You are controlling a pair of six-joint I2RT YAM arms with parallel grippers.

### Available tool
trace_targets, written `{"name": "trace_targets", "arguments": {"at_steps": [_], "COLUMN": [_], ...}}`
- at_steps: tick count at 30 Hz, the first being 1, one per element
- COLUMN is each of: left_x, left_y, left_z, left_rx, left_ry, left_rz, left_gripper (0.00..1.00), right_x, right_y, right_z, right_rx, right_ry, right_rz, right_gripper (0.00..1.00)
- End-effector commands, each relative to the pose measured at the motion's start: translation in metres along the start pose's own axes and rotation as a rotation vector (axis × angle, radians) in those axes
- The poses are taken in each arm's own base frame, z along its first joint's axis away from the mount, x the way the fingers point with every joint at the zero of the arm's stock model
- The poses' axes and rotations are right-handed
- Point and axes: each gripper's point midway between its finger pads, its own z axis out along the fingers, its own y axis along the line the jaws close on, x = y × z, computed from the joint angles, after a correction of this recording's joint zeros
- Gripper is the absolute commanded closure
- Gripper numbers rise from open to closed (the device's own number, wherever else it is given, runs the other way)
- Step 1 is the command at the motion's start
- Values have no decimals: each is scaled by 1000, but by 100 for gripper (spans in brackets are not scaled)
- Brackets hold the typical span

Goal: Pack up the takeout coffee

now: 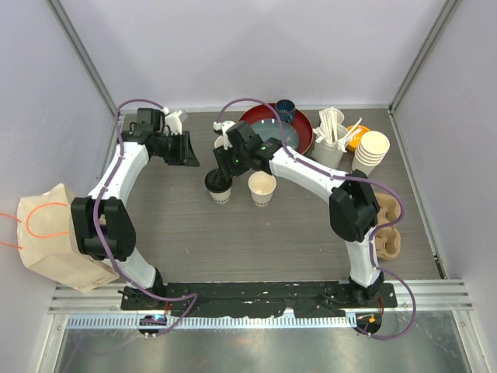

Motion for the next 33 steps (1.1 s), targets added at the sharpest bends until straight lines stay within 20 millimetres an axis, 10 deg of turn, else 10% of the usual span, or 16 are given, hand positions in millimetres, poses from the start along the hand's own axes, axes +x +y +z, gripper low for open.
{"name": "trace_targets", "arguments": {"at_steps": [1, 10, 16, 23, 33], "left_x": [-3, 3, 5, 8, 17], "left_y": [-6, -6, -8, -9, -7], "left_z": [-12, -14, -13, -16, -13], "left_rx": [9, 6, 21, 22, 22], "left_ry": [-21, -15, -11, -6, 20], "left_rz": [30, 46, 44, 56, 53], "left_gripper": [64, 59, 58, 57, 56], "right_x": [-47, -74, -32, 32, 62], "right_y": [1, -31, -128, -178, -217], "right_z": [-38, -119, -155, -145, -114], "right_rx": [3, 20, 150, 187, 270], "right_ry": [-116, -199, -117, 101, 300], "right_rz": [-33, -157, -98, -101, -173], "right_gripper": [41, 39, 49, 44, 44]}}
